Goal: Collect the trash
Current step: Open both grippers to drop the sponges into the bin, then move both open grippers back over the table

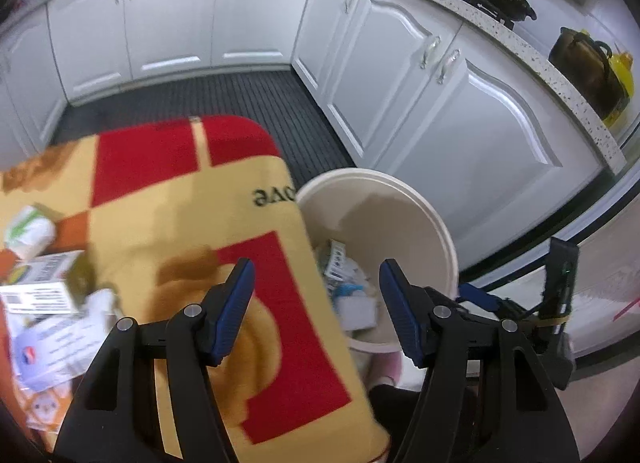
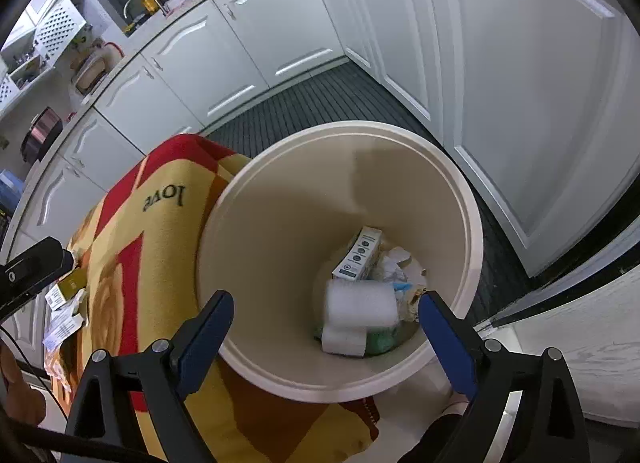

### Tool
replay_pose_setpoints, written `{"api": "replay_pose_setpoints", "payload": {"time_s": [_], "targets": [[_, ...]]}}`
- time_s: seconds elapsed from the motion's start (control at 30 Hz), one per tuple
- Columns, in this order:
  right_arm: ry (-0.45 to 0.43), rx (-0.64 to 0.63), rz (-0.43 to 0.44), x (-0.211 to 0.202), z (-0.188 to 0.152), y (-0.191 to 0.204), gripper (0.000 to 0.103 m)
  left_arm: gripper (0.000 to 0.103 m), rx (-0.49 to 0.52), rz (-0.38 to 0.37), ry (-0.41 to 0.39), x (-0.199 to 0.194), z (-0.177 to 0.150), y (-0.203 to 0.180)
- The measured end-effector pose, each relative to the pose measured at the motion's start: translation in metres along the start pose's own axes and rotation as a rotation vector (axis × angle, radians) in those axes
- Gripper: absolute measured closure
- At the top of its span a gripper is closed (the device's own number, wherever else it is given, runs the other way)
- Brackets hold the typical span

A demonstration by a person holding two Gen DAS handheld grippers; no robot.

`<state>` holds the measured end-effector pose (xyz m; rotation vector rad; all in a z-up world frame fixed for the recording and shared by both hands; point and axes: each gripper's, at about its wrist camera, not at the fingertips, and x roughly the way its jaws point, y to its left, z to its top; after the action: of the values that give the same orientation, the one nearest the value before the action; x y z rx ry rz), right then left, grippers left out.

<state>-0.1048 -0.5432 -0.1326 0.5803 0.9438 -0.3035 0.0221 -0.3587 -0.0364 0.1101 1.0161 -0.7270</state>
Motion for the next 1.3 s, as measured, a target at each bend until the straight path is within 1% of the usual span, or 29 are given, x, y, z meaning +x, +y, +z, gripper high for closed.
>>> {"api": "replay_pose_setpoints", "payload": {"time_s": [0.17, 0.4, 0.5, 0.7, 0.83, 1.03, 1.3], "targets": [[0.005, -0.026, -0.002, -0.005, -0.005, 0.013, 0.011, 0.04, 0.015, 0.063, -0.036, -0.014, -0.01, 0.012], [-0.035, -0.098, -0.01, -0.021, -0.015, 0.043, 0.011, 0.04, 0.006, 0.105, -0.064, -0.032, -0.02, 0.029], [-0.054, -0.125, 0.001, -0.029, -0.019, 0.058, 0.011, 0.04, -0.005, 0.122, -0.079, -0.041, -0.025, 0.037], [-0.093, -0.191, -0.007, -0.044, -0.028, 0.088, 0.011, 0.04, -0.02, 0.158, -0.113, -0.066, -0.039, 0.059], [-0.113, -0.226, 0.001, -0.05, -0.033, 0.104, 0.011, 0.04, -0.047, 0.172, -0.13, -0.085, -0.051, 0.081], [-0.116, -0.269, 0.015, -0.051, -0.039, 0.127, 0.011, 0.04, -0.091, 0.21, -0.145, -0.112, -0.069, 0.116], [-0.107, -0.311, 0.061, -0.049, -0.046, 0.159, 0.011, 0.04, -0.141, 0.307, -0.138, -0.144, -0.099, 0.174]]}}
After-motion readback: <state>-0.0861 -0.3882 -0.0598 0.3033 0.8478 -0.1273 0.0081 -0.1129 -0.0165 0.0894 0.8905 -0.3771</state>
